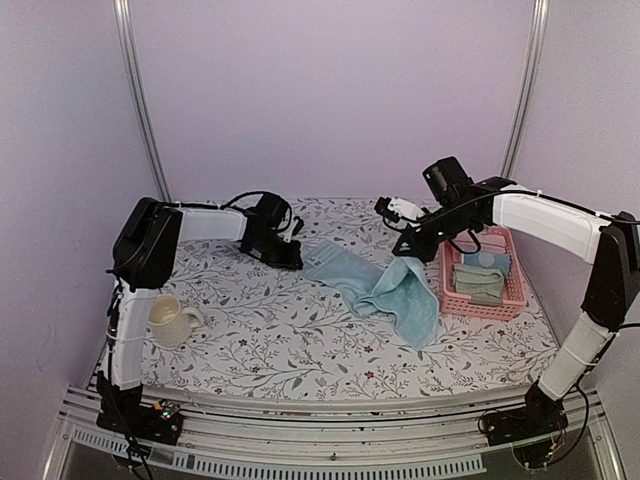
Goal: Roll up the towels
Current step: Pick up the towel from the center of the board.
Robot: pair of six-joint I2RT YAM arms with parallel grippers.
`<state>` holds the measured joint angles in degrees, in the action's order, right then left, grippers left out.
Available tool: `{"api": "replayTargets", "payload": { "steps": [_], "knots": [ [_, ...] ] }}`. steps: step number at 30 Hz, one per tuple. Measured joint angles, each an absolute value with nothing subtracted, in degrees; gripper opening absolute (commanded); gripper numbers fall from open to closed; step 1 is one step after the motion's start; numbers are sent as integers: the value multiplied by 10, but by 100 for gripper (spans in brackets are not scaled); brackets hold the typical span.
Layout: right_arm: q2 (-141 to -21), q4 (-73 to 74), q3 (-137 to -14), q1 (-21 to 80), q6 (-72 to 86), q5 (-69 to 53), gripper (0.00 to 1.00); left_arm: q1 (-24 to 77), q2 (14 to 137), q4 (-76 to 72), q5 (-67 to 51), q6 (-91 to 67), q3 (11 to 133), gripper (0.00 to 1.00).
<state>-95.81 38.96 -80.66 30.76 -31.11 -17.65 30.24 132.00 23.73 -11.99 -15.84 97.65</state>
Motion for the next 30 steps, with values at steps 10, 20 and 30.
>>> {"api": "replayTargets", "payload": {
  "steps": [10, 20, 30],
  "knots": [
    [-959, 390, -808, 299, -312, -162, 4, 297, 1295, 234, -101, -161, 956, 2],
    [-991, 391, -946, 185, -317, -171, 3, 247, 1075, 229, -62, -140, 918, 0],
    [-997, 373, -1009, 166, -294, -229, 3, 242, 944, 298, -67, -146, 827, 1]
  ]
}}
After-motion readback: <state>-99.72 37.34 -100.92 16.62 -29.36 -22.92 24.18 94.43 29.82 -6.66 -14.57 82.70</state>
